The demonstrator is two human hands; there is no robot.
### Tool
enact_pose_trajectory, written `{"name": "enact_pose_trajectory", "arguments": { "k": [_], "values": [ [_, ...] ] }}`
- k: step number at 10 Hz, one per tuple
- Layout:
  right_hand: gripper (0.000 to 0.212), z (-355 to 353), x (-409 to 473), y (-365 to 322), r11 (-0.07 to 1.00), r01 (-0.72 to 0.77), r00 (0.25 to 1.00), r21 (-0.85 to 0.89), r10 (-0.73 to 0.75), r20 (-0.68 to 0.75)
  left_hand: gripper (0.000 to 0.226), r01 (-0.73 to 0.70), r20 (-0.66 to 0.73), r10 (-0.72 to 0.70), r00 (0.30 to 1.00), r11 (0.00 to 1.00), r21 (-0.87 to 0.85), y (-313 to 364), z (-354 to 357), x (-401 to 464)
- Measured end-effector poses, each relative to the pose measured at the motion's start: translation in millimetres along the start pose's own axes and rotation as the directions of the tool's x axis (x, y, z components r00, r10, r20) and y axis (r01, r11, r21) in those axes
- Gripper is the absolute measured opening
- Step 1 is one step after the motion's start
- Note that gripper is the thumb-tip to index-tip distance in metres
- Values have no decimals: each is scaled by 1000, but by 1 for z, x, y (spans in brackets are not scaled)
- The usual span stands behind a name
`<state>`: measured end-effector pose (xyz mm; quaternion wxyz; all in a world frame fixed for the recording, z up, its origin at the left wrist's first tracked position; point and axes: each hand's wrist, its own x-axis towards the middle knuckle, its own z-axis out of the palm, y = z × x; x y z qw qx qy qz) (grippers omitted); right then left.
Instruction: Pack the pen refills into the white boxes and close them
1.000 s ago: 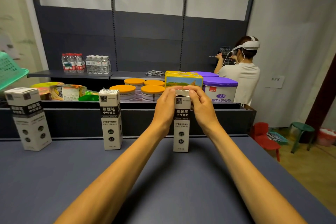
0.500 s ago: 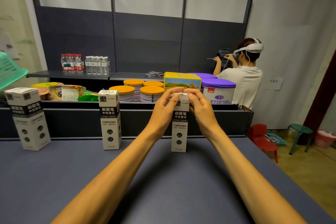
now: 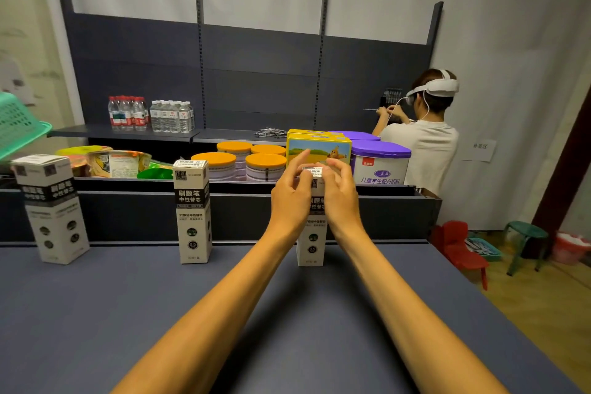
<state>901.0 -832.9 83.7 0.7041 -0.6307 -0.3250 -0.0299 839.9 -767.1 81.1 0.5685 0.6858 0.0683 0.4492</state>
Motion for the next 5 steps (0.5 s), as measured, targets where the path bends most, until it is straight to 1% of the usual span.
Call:
{"name": "enact_pose_trajectory", "arguments": {
  "k": [1,2,3,4,5],
  "values": [
    [34,-1,1,-1,999,24,1000,-43,-23,17,39,-3,-27,5,1000,998,67,5,0,0],
    [36,-4,1,-2,997,4,999,-72,-1,32,41,15,-22,-12,1000,995,101,7,-2,1],
    [40,-8,-5,-4,979,40,998,-198,-29,58,41,15,9,-18,1000,969,247,14,-5,-3],
    [50,-15,-12,-2,961,0,993,-277,32,113,41,-42,103,5,995,935,351,18,-13,-13],
    [52,-21,-28,5,927,-91,980,-363,149,135,45,6,180,-100,979,887,461,21,-28,-31]
  ]
}}
